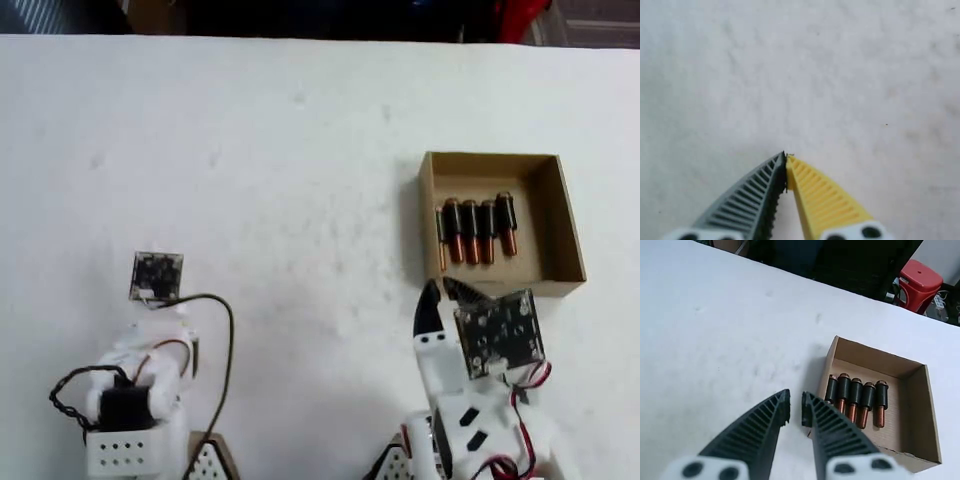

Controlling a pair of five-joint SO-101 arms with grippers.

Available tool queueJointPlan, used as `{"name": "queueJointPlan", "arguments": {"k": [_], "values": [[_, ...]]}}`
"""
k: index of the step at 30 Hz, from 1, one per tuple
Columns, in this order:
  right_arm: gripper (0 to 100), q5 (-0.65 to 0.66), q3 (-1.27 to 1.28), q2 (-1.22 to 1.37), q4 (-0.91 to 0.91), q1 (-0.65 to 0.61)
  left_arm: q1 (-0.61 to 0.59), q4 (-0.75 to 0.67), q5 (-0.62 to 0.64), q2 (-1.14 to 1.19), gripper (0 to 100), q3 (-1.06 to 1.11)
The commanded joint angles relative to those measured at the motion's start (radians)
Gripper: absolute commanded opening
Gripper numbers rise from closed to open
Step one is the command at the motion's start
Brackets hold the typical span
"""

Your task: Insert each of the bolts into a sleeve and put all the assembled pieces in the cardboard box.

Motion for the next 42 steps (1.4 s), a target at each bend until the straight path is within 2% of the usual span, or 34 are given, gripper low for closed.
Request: {"name": "queueJointPlan", "arguments": {"k": [1,3,9,15,19,34,42], "values": [[3.3,-0.009,0.014,-0.056,-0.015,-0.001,0.015,0.005,0.009,-0.007,2,-0.002],[3.4,-0.012,0.029,-0.093,-0.015,0.022,0.015,0.005,0.009,-0.007,2,-0.002],[3.4,-0.009,0.058,-0.147,-0.021,0.211,0.015,0.005,0.009,-0.007,2,-0.002],[3.4,-0.008,0.064,-0.145,-0.064,0.166,0.015,0.005,0.009,-0.007,2,-0.002],[3.4,-0.008,0.121,-0.145,-0.159,0.154,0.015,0.005,0.009,-0.007,2,-0.002],[3.4,-0.008,0.686,-0.145,-0.668,0.154,0.015,0.005,0.009,-0.007,2,-0.002],[3.4,-0.008,0.848,-0.145,-0.705,0.154,0.015,0.005,0.009,-0.007,2,-0.002]]}}
